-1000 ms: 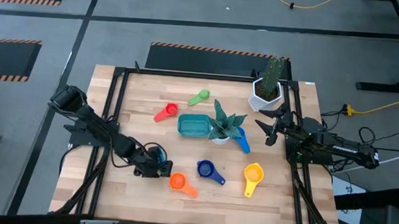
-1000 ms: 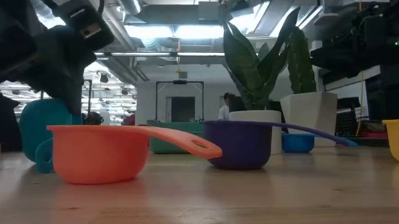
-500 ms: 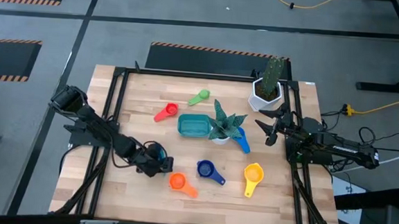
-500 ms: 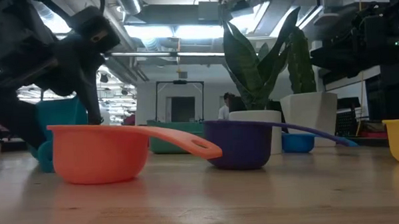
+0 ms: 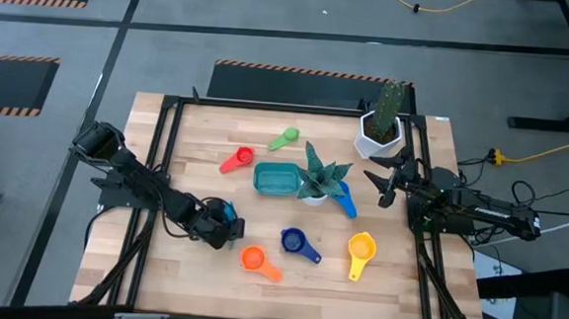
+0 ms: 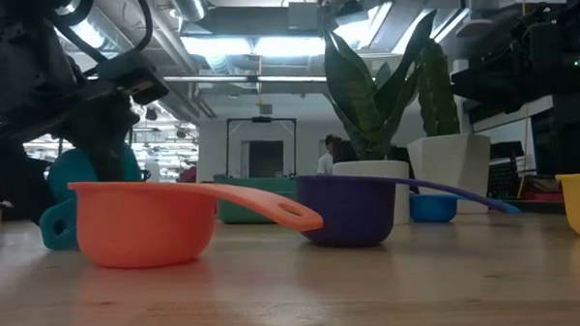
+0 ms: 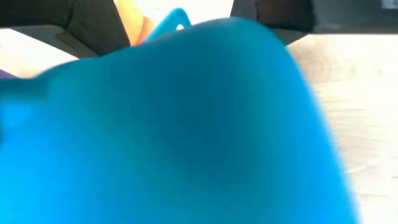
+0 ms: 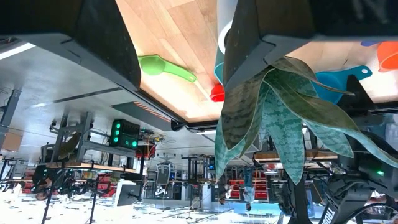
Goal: Nest measuring cups in basket
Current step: Prepare the light blue measuring cup
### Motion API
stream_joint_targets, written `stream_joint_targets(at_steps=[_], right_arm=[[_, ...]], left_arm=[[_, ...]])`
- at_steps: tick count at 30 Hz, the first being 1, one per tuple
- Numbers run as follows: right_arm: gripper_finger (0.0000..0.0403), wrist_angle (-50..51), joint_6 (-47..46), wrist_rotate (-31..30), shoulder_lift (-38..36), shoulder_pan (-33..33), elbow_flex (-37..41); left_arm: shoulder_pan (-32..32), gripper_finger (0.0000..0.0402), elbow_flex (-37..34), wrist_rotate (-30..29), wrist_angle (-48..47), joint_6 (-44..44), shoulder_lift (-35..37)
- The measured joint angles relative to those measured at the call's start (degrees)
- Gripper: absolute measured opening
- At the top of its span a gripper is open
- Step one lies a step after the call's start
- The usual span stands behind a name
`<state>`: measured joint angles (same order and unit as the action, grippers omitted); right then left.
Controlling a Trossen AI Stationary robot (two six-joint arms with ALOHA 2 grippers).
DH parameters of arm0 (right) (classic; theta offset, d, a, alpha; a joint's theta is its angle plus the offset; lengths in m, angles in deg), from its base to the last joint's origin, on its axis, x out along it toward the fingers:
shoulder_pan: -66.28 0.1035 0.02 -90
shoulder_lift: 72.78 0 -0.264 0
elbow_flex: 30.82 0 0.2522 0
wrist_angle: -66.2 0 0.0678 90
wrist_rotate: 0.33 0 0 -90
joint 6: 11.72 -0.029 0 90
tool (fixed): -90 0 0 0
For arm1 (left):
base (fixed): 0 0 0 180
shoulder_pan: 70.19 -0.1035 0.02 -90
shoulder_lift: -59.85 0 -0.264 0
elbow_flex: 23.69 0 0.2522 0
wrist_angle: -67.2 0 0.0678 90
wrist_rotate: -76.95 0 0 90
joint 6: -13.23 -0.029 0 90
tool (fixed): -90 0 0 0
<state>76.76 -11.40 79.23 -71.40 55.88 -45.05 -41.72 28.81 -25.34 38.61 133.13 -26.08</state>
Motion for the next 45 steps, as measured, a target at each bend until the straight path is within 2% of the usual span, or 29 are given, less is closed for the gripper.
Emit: stream_joint_targets(at_steps=[14, 25, 34, 45], right_arm=[[0.0233, 0.02, 0.0, 0.02, -0.02, 0.02, 0.02], [0.0233, 0.02, 0.0, 0.0, 0.0, 0.0, 0.02], [0.0233, 0.0, -0.01, 0.02, 0.0, 0.02, 0.02], [0.0233, 0.0, 0.01, 0.0, -0.01, 0.01, 0.02]], left_arm=[[0.07, 0.0119, 0.0, -0.25, -1.49, -0.03, 0.02], [0.05, 0.0009, 0.11, -1.14, -1.46, -2.94, 0.23], [0.04, 0.0004, 0.05, -0.53, -0.63, -8.22, 1.95], [-0.28, 0.0003, 0.0, 0.28, -1.35, -24.05, 11.14]])
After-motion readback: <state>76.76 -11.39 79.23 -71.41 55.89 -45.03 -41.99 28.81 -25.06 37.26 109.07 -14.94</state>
